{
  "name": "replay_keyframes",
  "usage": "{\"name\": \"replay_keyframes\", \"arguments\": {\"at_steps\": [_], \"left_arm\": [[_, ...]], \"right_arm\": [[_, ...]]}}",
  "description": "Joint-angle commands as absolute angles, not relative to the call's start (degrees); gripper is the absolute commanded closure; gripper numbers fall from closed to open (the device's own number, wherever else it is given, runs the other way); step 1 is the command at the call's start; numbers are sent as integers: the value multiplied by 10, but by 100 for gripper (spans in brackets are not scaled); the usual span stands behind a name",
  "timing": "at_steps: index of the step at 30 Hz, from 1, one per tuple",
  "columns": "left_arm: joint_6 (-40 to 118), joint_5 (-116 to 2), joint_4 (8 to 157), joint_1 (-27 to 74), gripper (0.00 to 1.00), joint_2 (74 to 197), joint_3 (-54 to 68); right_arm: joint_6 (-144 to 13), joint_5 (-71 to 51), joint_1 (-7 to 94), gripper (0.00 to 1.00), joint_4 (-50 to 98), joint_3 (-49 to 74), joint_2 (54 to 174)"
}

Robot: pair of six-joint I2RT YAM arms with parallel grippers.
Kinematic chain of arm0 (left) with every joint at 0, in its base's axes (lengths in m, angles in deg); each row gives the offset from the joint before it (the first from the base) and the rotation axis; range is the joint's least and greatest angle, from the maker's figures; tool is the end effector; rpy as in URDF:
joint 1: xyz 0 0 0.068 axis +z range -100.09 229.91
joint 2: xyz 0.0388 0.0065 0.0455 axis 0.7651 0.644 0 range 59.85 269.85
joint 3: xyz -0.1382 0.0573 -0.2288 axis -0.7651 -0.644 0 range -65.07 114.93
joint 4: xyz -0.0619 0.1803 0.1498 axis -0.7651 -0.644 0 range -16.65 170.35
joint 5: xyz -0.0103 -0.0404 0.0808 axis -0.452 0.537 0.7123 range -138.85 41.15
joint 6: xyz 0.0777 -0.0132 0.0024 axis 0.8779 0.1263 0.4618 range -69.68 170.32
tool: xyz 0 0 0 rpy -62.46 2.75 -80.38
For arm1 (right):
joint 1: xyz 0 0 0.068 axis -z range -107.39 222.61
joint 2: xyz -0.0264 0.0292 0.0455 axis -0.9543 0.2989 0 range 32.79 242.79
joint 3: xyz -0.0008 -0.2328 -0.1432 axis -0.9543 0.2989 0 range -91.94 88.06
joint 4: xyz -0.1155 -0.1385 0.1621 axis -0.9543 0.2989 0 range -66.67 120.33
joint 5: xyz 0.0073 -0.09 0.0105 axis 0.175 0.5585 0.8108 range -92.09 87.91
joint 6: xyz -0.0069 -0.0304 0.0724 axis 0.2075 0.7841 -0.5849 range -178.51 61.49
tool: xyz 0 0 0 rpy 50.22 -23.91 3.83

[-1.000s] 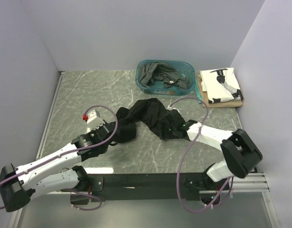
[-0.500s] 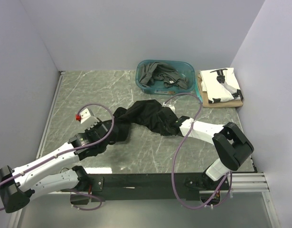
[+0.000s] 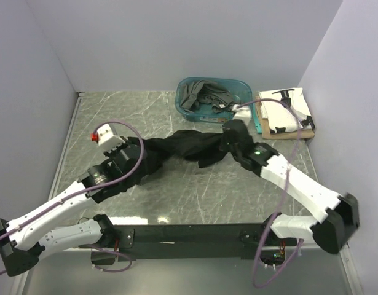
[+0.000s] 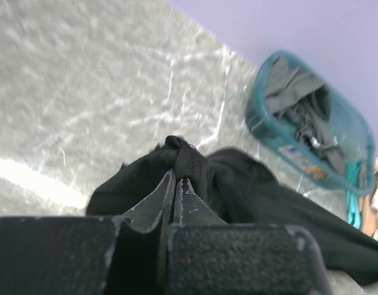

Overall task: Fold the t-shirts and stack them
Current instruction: Flatten the tshirt out

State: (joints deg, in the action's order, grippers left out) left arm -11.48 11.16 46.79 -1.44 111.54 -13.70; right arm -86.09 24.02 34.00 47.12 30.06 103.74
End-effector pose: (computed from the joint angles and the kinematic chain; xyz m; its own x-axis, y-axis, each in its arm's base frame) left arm 0.1521 -0.0966 0.3198 -0.1127 -0.5645 -0.8177 -0.3346 0.7965 -0.5037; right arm 0.2327 0.1477 0.2910 -0.5463 0.0958 -0.8321 -0.0361 0.9898 0.1377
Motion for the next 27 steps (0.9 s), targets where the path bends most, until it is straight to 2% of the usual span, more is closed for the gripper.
{"name": "replay_keyframes", "arguments": {"at_steps": [1,5,13,18,24,27], "left_arm": [[-46,169,471,-12,99,1093,-66],[-5,184,456,-12,99,1066,-4],[216,-7,645,-12,99,998,96],[252,-113,587,-12,99,1018,222],[254,-305,553,-12,99,1040,338],[244,-335,532,-11,99,1050,371]], "right_arm": [[-836,307,360,100,488,268,963],[-806,304,395,100,477,257,853],[-745,219,401,100,486,162,745],[-742,208,400,100,508,87,699],[-742,82,400,100,534,4,674],[-752,53,400,100,545,-21,669]]}}
